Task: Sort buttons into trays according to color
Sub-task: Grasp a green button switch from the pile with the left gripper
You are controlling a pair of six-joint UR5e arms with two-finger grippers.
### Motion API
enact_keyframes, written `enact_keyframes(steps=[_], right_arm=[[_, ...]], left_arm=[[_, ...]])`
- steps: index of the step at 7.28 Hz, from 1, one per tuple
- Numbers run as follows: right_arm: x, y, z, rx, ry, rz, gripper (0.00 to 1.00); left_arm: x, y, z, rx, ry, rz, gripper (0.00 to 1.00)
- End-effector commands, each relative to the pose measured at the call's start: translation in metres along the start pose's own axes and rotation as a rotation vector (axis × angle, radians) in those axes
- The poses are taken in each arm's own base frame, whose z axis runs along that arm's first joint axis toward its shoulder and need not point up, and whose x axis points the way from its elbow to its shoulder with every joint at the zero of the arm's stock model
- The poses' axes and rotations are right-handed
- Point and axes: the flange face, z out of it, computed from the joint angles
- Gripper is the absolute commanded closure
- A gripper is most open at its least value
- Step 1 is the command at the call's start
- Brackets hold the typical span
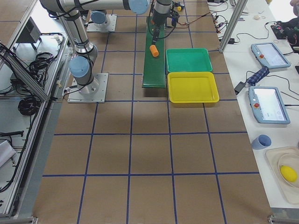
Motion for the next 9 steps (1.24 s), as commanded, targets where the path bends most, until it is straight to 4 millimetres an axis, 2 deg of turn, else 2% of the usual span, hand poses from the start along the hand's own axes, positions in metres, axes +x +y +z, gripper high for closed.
enact_keyframes(steps=[1,2,3,4,5,6,7,8,9], right_arm=[[-0.003,0.001,-0.006,0.014,-0.004,-0.004,0.0],[-0.004,0.0,-0.017,0.044,-0.012,-0.003,0.0],[-0.004,0.0,-0.017,0.046,-0.012,-0.002,0.0],[-0.004,0.001,-0.021,0.052,-0.012,-0.003,0.0],[-0.004,0.0,-0.014,0.036,-0.009,0.0,0.0],[-0.005,-0.001,-0.01,0.025,0.001,0.002,0.0],[-0.005,-0.004,-0.006,0.022,-0.002,-0.009,0.0],[-0.007,-0.011,0.004,0.01,-0.012,-0.01,0.0],[-0.017,-0.01,0.015,0.0,-0.009,-0.022,0.0]], left_arm=[[-0.001,-0.001,-0.008,0.016,0.017,0.0,0.11],[-0.007,-0.009,-0.039,0.107,0.009,0.125,0.09],[-0.014,-0.024,-0.066,0.168,-0.039,0.299,0.07],[-0.034,-0.052,-0.091,0.164,-0.036,0.392,0.07],[-0.062,-0.093,-0.097,0.15,-0.03,0.522,0.06],[-0.088,-0.139,-0.094,0.138,-0.025,0.629,0.05],[-0.102,-0.172,-0.095,0.195,-0.009,0.66,0.03],[-0.106,-0.195,-0.089,0.237,-0.053,0.817,0.01],[-0.11,-0.222,-0.073,0.253,-0.068,0.959,0.0]])
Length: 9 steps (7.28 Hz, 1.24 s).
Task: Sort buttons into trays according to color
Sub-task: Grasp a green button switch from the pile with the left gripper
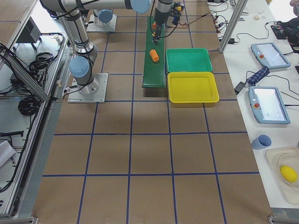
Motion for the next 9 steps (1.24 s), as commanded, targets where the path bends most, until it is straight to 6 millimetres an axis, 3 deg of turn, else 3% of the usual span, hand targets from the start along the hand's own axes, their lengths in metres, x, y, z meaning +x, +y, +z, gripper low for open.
enact_keyframes(steps=[1,2,4,7,8,9], right_arm=[[-0.022,-0.003,0.021,0.028,0.005,-0.034,0.0],[-0.036,0.004,0.03,0.03,0.017,-0.059,0.0],[-0.042,0.016,0.023,0.046,0.009,-0.069,0.0],[-0.044,0.019,0.02,0.052,0.009,-0.077,0.0],[-0.044,0.018,0.022,0.046,0.01,-0.083,0.0],[-0.044,0.017,0.024,0.042,0.01,-0.083,0.0]], left_arm=[[-0.046,-0.026,0.036,0.05,-0.033,0.307,0.0],[-0.051,-0.039,0.051,0.062,-0.055,0.466,0.0],[-0.064,-0.051,0.069,0.005,-0.129,0.667,0.0],[-0.07,-0.067,0.084,-0.011,-0.121,0.795,0.02],[-0.071,-0.067,0.087,-0.011,-0.114,0.798,0.23],[-0.072,-0.068,0.09,-0.015,-0.111,0.799,0.61]])
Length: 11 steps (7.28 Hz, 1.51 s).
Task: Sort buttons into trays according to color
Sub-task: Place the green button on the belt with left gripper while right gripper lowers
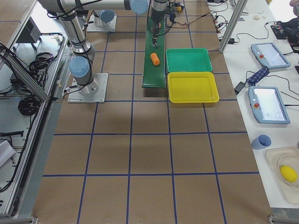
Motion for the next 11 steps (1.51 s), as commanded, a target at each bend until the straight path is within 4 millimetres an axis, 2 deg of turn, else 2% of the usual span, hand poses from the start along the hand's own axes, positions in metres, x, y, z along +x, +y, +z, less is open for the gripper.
enact_keyframes(steps=[1,2,3,4,5,7,8,9,10,11], right_arm=[[0.0,-0.002,0.003,-0.007,0.0,-0.006,0.0],[-0.001,-0.004,0.006,-0.013,-0.001,-0.005,0.0],[0.0,-0.011,0.013,-0.029,0.0,-0.004,0.0],[0.0,-0.013,0.016,-0.036,0.0,-0.007,0.0],[-0.001,-0.013,0.017,-0.038,0.0,-0.005,0.0],[-0.001,-0.013,0.017,-0.041,-0.002,0.003,0.0],[-0.001,-0.014,0.019,-0.044,-0.001,0.0,0.0],[-0.001,-0.016,0.022,-0.05,0.001,-0.003,0.0],[-0.001,-0.019,0.025,-0.055,0.001,-0.009,0.0],[-0.001,-0.022,0.028,-0.063,0.001,-0.008,0.0]], left_arm=[[-0.001,-0.001,0.002,-0.001,0.002,0.008,0.91],[0.003,-0.004,-0.006,0.004,-0.007,0.015,0.97],[0.016,-0.007,-0.024,0.008,-0.014,0.04,1.0],[0.034,-0.01,-0.042,0.049,-0.005,0.176,1.0],[0.068,-0.017,-0.057,0.071,0.005,0.29,1.0],[0.17,-0.042,-0.068,0.073,0.007,0.56,1.0],[0.205,-0.057,-0.084,0.075,-0.027,0.69,1.0],[0.235,-0.064,-0.102,0.082,-0.049,0.756,1.0],[0.26,-0.063,-0.104,0.078,-0.053,0.793,1.0],[0.274,-0.057,-0.095,0.068,-0.041,0.803,1.0]])
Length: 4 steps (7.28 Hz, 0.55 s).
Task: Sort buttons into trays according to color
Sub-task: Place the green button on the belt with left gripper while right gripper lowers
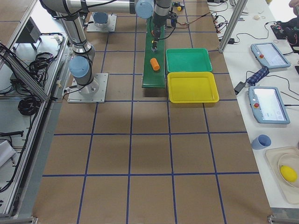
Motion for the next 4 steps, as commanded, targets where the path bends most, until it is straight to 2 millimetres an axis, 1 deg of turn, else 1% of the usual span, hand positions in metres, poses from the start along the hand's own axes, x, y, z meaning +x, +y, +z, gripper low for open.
enact_keyframes(steps=[1,2,3,4], right_arm=[[0.0,-0.006,0.007,-0.017,0.0,-0.003,0.0],[-0.001,-0.006,0.009,-0.02,-0.001,-0.001,0.0],[-0.001,-0.008,0.01,-0.024,-0.001,-0.001,0.0],[-0.002,-0.007,0.022,-0.045,0.001,0.001,0.0]], left_arm=[[0.024,-0.016,0.01,-0.003,0.018,0.036,1.0],[0.024,-0.02,0.018,0.007,0.03,0.026,0.84],[0.026,-0.038,0.016,0.004,0.009,0.06,0.56],[0.028,-0.051,0.017,0.007,-0.005,0.062,0.01]])
